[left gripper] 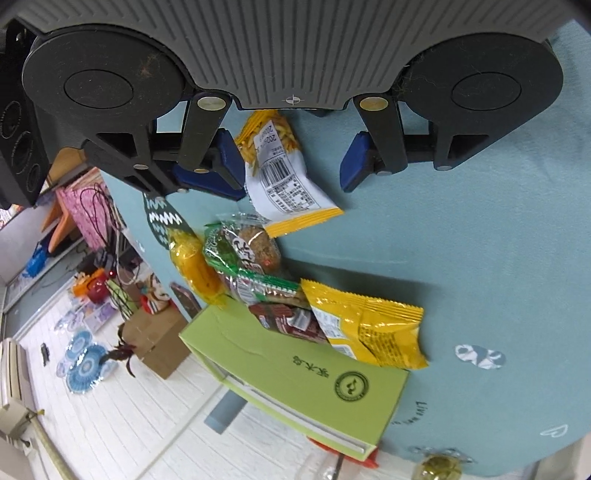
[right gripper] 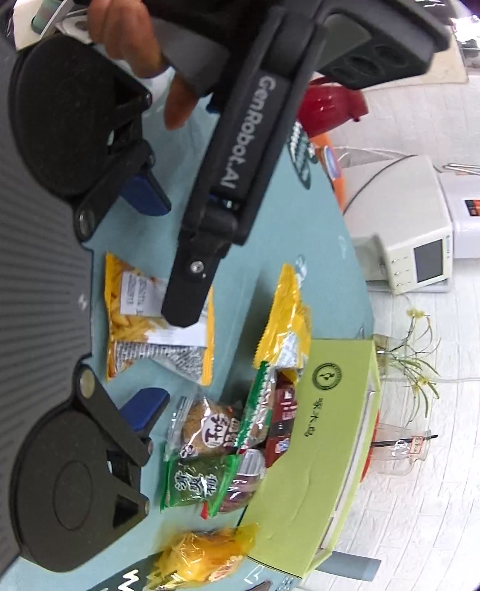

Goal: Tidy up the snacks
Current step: 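Grasp the white-and-yellow snack bag with the left gripper, then drop the white-and-yellow snack bag into the green box and open the left gripper, then grasp the large yellow chips bag with the left gripper, then carry the yellow chips bag into the green box and release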

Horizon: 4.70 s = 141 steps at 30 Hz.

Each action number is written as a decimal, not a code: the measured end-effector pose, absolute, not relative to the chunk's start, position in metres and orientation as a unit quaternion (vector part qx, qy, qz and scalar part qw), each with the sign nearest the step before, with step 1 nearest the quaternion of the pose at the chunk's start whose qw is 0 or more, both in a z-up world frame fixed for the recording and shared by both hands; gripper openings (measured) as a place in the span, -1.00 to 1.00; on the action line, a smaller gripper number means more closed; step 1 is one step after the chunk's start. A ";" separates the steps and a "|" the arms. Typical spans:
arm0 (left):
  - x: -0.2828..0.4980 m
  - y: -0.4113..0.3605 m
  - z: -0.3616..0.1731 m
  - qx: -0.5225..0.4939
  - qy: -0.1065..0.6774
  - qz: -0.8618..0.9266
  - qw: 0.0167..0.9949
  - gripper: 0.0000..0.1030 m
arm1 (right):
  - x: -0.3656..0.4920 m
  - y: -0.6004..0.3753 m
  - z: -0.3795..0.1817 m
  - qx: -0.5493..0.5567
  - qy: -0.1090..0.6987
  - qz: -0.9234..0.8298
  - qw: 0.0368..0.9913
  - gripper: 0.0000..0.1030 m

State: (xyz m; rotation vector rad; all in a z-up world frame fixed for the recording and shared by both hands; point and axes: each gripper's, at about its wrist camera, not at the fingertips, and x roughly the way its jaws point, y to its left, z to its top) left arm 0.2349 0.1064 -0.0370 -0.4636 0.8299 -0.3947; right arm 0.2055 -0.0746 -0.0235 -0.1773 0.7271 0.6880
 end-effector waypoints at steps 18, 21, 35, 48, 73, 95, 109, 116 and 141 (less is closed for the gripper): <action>0.376 0.103 0.072 -0.201 0.298 -0.223 0.906 -0.78 | 0.351 -0.074 0.070 -0.103 0.221 0.337 0.909 0.19; 0.425 0.101 0.071 -0.201 0.309 -0.212 0.905 -0.78 | 0.406 -0.073 0.069 -0.100 0.247 0.335 0.904 0.19; 0.404 0.136 0.057 -0.188 0.265 -0.158 0.933 0.22 | 0.366 -0.112 0.055 -0.036 0.224 0.340 0.912 0.98; 0.361 0.165 -0.017 -0.213 0.385 -0.115 0.891 0.20 | 0.322 -0.030 -0.009 -0.073 0.317 0.418 0.848 0.99; 0.217 0.113 -0.033 -0.211 0.404 -0.160 0.876 -0.39 | 0.200 -0.078 -0.016 -0.043 0.350 0.398 0.847 0.99; 0.214 0.110 -0.026 -0.189 0.385 -0.176 0.886 0.11 | 0.201 -0.092 -0.022 -0.037 0.348 0.370 0.861 0.99; 0.252 0.105 -0.001 -0.208 0.374 -0.197 0.882 -0.53 | 0.228 -0.085 0.007 -0.070 0.297 0.366 0.879 0.58; 0.351 0.098 0.071 -0.187 0.306 -0.221 0.907 -0.51 | 0.319 -0.081 0.064 -0.118 0.216 0.341 0.907 0.58; 0.424 0.086 0.076 -0.123 0.257 -0.165 0.944 0.45 | 0.388 -0.117 0.066 -0.061 0.234 0.312 0.919 0.79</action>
